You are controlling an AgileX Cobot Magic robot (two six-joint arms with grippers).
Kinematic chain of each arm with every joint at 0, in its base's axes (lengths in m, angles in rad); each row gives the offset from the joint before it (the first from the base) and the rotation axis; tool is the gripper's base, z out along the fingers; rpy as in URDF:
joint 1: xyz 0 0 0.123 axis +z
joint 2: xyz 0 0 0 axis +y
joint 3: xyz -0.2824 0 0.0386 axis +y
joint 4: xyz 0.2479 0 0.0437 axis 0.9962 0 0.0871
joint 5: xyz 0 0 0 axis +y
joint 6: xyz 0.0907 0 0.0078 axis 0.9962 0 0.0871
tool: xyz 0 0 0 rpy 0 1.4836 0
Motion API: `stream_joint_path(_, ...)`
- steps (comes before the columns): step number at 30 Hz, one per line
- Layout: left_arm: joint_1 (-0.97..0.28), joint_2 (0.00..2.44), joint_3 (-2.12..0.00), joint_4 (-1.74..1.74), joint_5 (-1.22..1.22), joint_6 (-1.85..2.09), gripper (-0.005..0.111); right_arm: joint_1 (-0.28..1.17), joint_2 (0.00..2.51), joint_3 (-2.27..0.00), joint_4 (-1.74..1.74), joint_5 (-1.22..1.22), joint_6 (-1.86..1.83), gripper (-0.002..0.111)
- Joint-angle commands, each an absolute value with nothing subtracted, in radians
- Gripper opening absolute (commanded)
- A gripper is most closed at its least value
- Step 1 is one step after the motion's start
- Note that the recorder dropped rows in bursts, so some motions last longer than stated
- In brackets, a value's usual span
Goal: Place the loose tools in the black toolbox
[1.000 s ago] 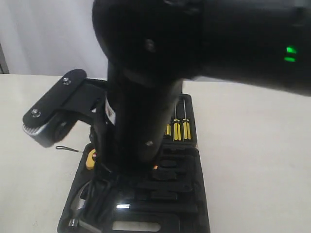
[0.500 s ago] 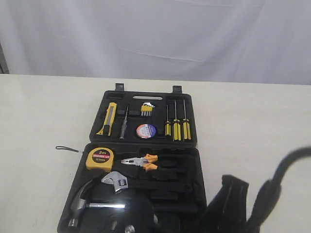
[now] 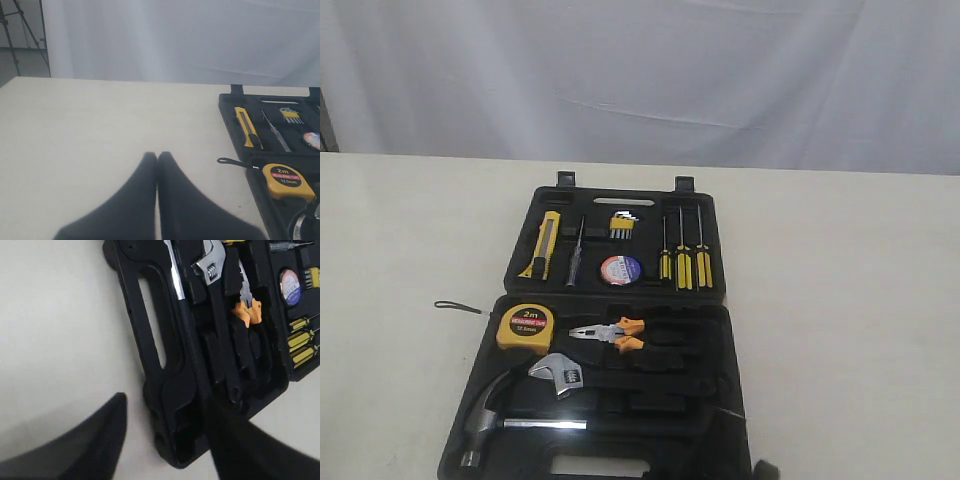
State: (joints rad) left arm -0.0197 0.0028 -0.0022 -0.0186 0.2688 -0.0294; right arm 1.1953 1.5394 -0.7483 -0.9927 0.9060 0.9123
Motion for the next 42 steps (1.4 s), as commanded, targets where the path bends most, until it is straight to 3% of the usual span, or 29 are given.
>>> stream_joint_path(1,-0.022,0.0,0.0,-0.021,0.268,-0.031,0.0,1.2,1.612,-0.746,-1.105,0.898,0.975,0.065)
stream_joint_path(10,-0.022,0.0,0.0,-0.021,0.268,-0.031,0.0,1.124,1.736,-0.769,-1.186,0.837,1.132,0.061)
stream_joint_path(33,-0.022,0.0,0.0,-0.021,0.268,-0.031,0.0,0.996,1.956,-0.852,-1.297,0.712,1.136,0.061)
stream_joint_path(34,-0.022,0.0,0.0,-0.021,0.268,-0.031,0.0,0.143,1.717,-1.549,-0.358,0.828,-0.123,0.042)
stream_joint_path(42,-0.022,0.0,0.0,-0.021,0.268,-0.031,0.0,0.143,1.546,-1.549,-0.358,0.92,-0.075,0.039)
